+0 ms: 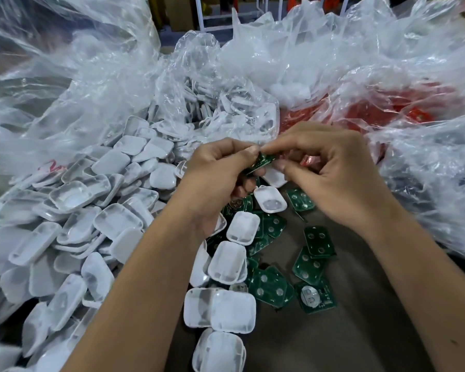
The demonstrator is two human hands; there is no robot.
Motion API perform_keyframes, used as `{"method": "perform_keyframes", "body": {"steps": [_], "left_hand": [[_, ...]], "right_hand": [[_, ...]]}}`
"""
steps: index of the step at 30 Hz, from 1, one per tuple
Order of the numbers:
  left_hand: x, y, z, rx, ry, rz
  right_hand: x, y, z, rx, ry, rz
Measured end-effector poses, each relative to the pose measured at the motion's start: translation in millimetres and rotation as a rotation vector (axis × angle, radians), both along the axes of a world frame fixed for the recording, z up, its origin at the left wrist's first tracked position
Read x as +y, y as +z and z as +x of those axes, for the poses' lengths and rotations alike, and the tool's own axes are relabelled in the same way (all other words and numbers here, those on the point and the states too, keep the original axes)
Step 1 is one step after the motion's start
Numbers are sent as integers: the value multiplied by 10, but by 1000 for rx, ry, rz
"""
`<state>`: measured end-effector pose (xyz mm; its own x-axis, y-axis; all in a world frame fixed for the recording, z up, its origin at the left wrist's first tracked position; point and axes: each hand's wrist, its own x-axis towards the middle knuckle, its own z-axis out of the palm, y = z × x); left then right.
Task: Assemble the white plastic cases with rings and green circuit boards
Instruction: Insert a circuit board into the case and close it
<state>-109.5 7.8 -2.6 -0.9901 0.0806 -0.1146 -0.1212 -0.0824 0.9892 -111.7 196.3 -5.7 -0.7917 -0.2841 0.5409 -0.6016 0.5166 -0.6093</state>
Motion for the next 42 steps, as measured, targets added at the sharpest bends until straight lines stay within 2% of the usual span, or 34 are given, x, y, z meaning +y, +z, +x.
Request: {"method": "perform_keyframes", "body": {"steps": [2, 5, 9, 11, 20, 26, 29, 33, 39, 42], "left_hand": [[-3, 16, 7, -34, -26, 20], [22, 9, 26, 53, -25, -68], [56, -18, 30, 307, 16, -259], [64, -42, 15, 358, 29, -297], [86, -90, 0, 263, 142, -181], [107, -76, 17, 227, 124, -224], [118, -71, 30, 208, 98, -261], [145, -61, 57, 217, 94, -315], [149, -41, 72, 214, 131, -302], [145, -47, 67, 203, 140, -289]], "right_hand": [[6, 0, -9, 36, -4, -2], [-16, -5, -5, 53, -21, -25], [-12, -27, 0, -162, -55, -193], [-20, -34, 11, -247, -36, -250], [-46, -34, 24, -404, 27, -288], [-35, -44, 20, -424, -34, -259], [-17, -27, 9, -390, -76, -177], [-39, -21, 16, -228, -147, 59], [-121, -20, 59, -73, -210, 104], [-128, -55, 49, -85, -176, 59]]}}
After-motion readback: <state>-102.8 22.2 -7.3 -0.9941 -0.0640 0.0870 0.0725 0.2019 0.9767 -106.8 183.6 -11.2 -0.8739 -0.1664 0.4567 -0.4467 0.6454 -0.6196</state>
